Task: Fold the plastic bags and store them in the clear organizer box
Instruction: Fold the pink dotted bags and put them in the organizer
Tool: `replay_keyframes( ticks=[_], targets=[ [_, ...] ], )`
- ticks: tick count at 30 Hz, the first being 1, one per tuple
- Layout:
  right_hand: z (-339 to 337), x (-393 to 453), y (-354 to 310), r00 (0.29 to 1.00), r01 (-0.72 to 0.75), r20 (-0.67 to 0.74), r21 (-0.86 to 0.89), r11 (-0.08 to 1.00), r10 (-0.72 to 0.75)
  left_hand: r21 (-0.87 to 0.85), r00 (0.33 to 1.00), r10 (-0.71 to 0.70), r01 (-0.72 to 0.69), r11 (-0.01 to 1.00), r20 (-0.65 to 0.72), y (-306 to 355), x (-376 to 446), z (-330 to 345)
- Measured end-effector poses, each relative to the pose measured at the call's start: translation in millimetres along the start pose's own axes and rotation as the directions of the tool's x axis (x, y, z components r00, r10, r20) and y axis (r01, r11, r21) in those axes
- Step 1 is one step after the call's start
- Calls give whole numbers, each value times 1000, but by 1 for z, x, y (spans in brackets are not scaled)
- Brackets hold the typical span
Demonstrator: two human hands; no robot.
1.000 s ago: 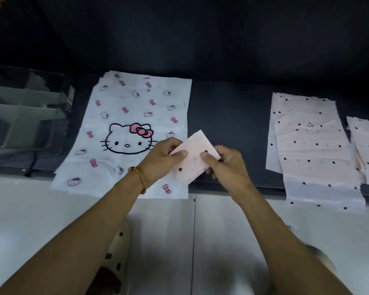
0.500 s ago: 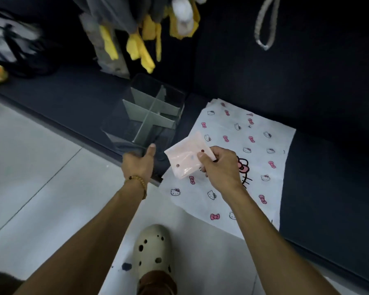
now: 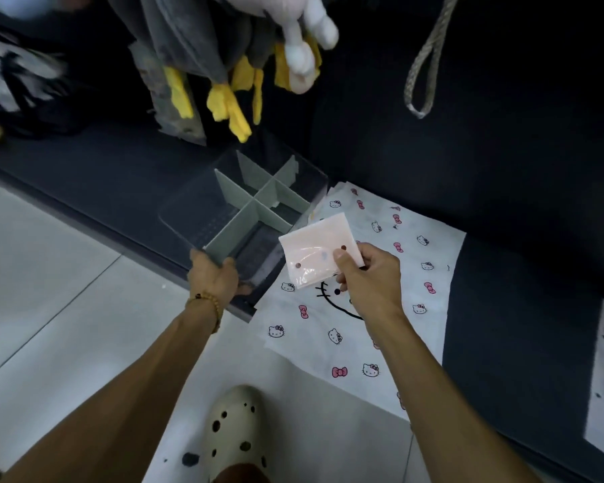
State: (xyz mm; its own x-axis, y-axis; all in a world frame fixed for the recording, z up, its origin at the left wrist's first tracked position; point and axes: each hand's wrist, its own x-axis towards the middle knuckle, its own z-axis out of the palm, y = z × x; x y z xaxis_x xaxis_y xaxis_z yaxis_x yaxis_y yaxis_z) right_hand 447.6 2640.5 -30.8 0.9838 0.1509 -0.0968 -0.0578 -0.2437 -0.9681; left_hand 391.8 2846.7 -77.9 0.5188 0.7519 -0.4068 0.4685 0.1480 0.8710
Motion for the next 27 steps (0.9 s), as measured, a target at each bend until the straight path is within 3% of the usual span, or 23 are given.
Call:
replay_keyframes(
  ticks=[4,8,12,17,23,27],
  targets=[
    [-29,-1,-1,995,32,-93,52,998,-27,98,980,127,-143,985,155,9,-21,28],
    [-72,10,13,961,37,-276,79,996,-14,146,912,141,-211,967,385,15,-35,81],
    [-108,30,33,920,36,-387,-61,997,-57,241,826,146,-321,916,544,11,-37,127],
    [-141,74,38,825,76,-521,-278,958,-217,298,736,184,-471,830,651,14,-28,159],
    [-130,124,44,848,51,-382,-629,776,-366,349,755,174,-478,806,633,20,-11,171],
    [-112,140,41,841,50,-349,-710,702,-413,355,778,206,-482,801,593,19,-6,171]
  ],
)
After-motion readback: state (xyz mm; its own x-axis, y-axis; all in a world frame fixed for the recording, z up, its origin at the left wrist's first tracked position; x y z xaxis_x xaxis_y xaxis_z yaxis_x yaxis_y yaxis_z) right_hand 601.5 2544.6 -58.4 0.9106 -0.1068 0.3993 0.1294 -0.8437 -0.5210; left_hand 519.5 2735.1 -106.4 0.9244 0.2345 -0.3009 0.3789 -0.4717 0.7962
